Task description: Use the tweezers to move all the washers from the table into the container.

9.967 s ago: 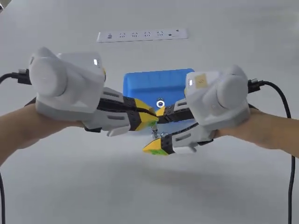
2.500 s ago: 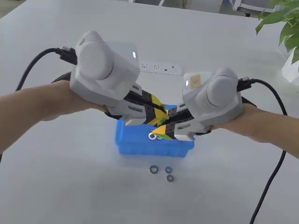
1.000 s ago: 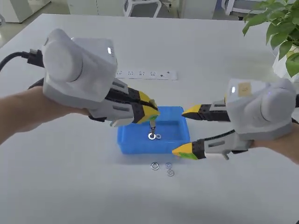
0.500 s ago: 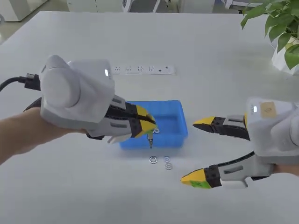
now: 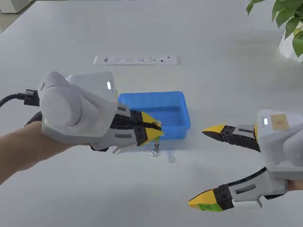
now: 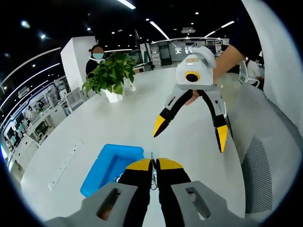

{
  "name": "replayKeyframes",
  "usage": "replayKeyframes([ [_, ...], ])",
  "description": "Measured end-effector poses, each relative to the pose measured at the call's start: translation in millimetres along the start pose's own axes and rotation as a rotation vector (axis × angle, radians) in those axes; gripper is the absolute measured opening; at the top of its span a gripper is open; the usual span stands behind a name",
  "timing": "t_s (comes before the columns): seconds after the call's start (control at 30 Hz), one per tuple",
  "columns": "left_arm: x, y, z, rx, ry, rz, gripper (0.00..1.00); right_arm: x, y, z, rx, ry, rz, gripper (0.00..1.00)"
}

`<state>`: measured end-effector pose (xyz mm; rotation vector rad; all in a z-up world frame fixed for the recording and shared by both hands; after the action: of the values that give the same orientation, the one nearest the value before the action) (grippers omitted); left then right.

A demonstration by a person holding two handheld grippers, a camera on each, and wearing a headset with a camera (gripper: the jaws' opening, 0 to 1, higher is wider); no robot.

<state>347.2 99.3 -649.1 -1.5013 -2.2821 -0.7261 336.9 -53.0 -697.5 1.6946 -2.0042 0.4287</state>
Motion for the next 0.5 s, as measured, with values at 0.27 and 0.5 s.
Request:
replayKeyframes([
  [0.27,-1.8,-1.4,6.9,0.017,0.0,-0.008,0.07,-5.8,5.0,5.7,-0.028,-0.014,-0.009,0.91],
  [0.5,-6.1,-0.9,14.9,0.021,0.012,-0.011,0.07,-9.4,10.0,17.1,-0.015,0.015,-0.032,1.0],
])
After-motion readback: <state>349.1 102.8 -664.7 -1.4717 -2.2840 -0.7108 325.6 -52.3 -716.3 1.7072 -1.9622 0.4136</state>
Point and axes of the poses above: the centre of the closed fingertips' face, and the gripper's own axes: x roughly backward along the fingers, y roughly to its left, z roughly out of its underside, the point moved 7 cm from there along x, roughly backward along the fingers, and after that the axes turned 3 degrees about -x, right-handed, at the moved point
